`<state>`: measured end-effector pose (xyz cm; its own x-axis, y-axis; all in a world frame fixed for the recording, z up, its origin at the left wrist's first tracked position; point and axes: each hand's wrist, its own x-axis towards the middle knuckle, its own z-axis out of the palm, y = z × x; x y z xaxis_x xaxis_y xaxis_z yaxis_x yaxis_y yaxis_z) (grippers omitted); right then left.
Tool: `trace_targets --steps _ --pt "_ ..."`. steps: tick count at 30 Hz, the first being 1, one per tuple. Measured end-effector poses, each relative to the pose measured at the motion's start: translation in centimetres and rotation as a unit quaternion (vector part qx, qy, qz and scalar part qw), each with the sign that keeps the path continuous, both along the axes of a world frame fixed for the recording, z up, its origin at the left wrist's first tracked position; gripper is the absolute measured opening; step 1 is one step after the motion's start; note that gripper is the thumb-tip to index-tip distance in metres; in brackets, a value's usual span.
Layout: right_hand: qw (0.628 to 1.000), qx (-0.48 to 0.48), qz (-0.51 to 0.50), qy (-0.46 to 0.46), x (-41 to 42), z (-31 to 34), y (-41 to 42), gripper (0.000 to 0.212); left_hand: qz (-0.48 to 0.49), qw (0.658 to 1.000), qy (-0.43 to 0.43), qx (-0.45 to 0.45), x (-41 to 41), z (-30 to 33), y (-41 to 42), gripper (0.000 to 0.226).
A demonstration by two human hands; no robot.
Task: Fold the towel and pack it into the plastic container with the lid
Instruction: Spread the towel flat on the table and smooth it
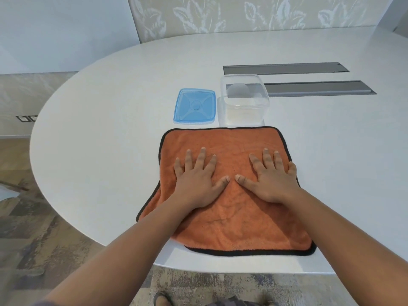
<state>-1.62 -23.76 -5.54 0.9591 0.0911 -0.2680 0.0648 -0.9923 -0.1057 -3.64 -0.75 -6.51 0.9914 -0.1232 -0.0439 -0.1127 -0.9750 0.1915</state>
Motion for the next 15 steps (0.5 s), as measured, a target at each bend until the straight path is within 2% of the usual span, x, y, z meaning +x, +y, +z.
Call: trace_targets --steps 2,7,15 --pt "1.0 -0.005 -0.003 -0.015 0.1 0.2 0.2 0.109 0.01 1.0 0.009 0.006 0.0 -0.4 -0.2 0.097" --pt "0.991 0.048 0.018 -0.122 0.3 -0.2 1.6 0.083 0.041 0.999 0.011 0.001 -0.1 -1.0 -0.6 0.104" --pt "0.992 0.033 0.043 -0.111 1.1 -1.5 0.9 0.086 0.053 0.998 0.041 -0.004 0.4 -0.5 0.4 0.109"
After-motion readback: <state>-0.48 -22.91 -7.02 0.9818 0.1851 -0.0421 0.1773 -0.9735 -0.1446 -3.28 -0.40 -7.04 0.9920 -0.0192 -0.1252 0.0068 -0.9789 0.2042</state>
